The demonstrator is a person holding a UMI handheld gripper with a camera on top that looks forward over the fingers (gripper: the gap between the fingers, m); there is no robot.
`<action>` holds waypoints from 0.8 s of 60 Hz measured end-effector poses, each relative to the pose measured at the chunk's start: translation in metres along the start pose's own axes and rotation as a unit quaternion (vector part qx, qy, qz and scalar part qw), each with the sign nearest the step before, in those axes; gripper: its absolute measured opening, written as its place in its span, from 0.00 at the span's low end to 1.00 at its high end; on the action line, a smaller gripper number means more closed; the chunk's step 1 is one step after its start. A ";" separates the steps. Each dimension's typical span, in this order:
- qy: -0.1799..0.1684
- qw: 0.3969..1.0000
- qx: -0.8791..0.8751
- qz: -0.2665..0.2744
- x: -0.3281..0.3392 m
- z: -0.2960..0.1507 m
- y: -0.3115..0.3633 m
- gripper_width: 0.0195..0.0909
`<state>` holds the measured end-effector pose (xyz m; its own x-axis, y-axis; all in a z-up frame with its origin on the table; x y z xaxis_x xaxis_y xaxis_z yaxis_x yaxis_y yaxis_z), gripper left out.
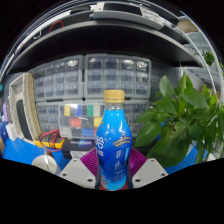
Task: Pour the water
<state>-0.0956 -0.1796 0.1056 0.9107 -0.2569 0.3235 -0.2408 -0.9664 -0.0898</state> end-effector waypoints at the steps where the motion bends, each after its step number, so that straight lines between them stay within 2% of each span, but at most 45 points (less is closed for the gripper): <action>1: 0.002 1.000 0.002 0.001 -0.001 0.005 0.000 0.24; 5: 0.017 1.000 -0.007 0.002 -0.007 0.031 0.000 0.25; 6: -0.007 1.000 -0.016 0.004 -0.006 0.022 -0.001 0.27; 7: -0.012 1.000 -0.023 0.006 -0.005 0.022 -0.002 0.26; 15: -0.023 0.999 -0.044 0.003 0.003 0.028 -0.003 0.28; 16: -0.025 0.999 -0.040 0.003 0.004 0.028 -0.003 0.34; 17: -0.028 0.999 -0.037 0.002 0.004 0.027 -0.002 0.32; 23: -0.021 1.000 -0.015 0.007 0.002 0.028 0.000 0.43; 25: -0.008 1.000 -0.009 0.012 0.002 0.031 0.000 0.50; 30: 0.023 1.000 0.002 0.019 0.002 0.044 -0.002 0.83; 32: 0.028 0.999 -0.002 0.015 0.005 0.047 -0.002 0.85; 43: 0.033 0.999 -0.007 0.034 0.064 0.053 -0.007 0.83; 48: 0.050 0.998 -0.004 0.030 0.104 0.059 0.000 0.84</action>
<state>0.0191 -0.2067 0.0842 0.8569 -0.3133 0.4093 -0.2970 -0.9491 -0.1047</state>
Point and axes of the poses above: the point between the fingertips, and its own axes, seen from behind it with the camera up: y to the left, z down, x backward, against the way the camera looks, the point moved 3 cm from there along x, backward, against the way the camera looks, and after that the axes turned 9 degrees about z, right-handed, at the moved point
